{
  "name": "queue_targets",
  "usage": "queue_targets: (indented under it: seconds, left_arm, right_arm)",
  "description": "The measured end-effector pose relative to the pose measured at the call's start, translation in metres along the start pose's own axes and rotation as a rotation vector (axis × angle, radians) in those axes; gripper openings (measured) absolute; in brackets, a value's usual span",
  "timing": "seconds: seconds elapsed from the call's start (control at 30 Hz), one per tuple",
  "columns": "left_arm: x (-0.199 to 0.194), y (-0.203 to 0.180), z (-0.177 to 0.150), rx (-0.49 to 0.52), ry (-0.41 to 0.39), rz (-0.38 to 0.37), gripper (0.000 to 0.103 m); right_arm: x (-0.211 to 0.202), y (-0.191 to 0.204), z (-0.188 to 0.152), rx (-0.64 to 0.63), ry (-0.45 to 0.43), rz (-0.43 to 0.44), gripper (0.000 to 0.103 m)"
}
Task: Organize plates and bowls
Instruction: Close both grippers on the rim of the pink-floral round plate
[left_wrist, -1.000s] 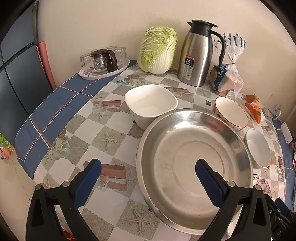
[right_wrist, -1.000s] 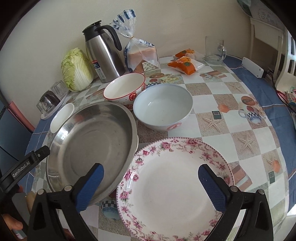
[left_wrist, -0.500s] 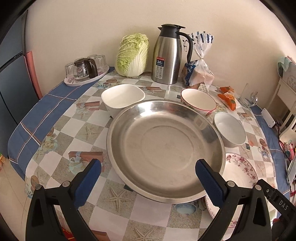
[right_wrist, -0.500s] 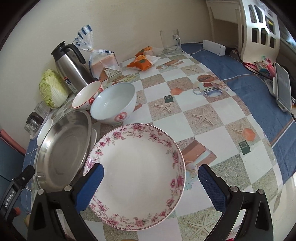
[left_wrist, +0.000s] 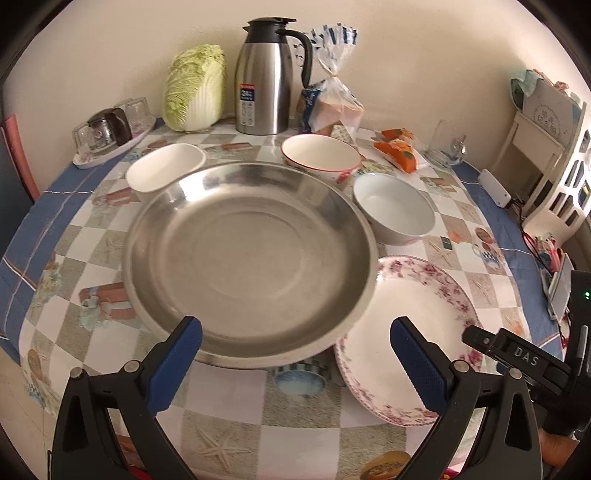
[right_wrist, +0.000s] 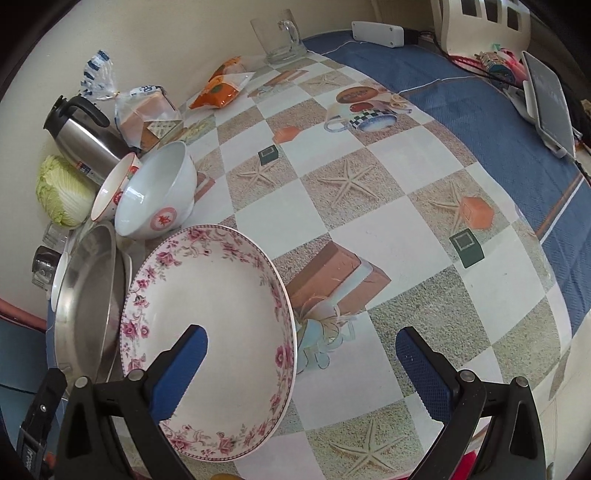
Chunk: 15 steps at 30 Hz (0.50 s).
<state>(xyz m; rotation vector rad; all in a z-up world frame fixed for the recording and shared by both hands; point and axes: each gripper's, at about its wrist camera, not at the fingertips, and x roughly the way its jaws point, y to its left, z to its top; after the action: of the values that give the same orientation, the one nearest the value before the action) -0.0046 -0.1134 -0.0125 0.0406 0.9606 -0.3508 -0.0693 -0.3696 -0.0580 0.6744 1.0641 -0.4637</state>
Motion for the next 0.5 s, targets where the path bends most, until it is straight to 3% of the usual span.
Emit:
queue_targets:
  seconds: [0.17,0.5]
  left_arm:
    - [0.014,-0.018,-0.007,0.002,0.062,-0.04,0.102]
    - [0.014,-0.026,-0.009,-0.006,0.084,-0.001,0.102]
  right_arm:
    - [0.0,-0.003,0.006,0.02,0.001,0.024,0.102]
    - [0.007,0.003,0.009,-0.027,0.029,0.072,0.066]
